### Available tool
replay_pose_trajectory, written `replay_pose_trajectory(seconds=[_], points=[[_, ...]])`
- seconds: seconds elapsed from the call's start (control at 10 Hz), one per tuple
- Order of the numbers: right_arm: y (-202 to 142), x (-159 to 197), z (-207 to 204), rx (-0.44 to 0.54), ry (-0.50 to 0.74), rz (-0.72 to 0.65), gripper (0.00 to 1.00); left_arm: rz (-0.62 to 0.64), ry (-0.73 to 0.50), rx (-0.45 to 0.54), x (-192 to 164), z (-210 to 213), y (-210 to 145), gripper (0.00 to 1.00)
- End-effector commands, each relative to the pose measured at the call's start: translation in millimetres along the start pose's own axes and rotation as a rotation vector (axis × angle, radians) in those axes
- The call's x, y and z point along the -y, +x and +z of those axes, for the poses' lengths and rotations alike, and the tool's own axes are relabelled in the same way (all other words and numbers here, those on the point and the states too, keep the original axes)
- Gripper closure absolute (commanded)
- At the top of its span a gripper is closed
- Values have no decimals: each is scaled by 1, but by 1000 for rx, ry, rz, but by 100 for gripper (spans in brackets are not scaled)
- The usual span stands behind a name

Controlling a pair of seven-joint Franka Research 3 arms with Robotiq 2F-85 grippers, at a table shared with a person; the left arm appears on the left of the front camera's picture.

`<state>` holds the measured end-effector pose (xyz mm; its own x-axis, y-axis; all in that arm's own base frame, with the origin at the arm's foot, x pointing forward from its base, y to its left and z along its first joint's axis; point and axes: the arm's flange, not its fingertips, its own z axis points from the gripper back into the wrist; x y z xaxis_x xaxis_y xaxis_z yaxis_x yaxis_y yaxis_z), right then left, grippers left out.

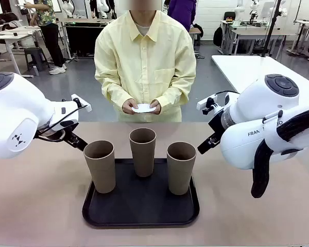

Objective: Place coasters on the table and set cups on them.
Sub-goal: Pick up one Reusable plastic cup and place it on a coaster set by the human.

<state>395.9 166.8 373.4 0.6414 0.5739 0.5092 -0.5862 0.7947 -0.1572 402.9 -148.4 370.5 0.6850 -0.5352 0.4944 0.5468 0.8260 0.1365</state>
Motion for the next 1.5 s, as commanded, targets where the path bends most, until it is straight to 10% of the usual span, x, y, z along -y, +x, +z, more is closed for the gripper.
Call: replay_pose_trajectory(seconds=[0.0,1.4], points=[[0,0,0,0,0,0,0,-2,0,4,1,1,2,0],[0,0,0,0,0,0,0,-3,-1,0,1,0,0,0]])
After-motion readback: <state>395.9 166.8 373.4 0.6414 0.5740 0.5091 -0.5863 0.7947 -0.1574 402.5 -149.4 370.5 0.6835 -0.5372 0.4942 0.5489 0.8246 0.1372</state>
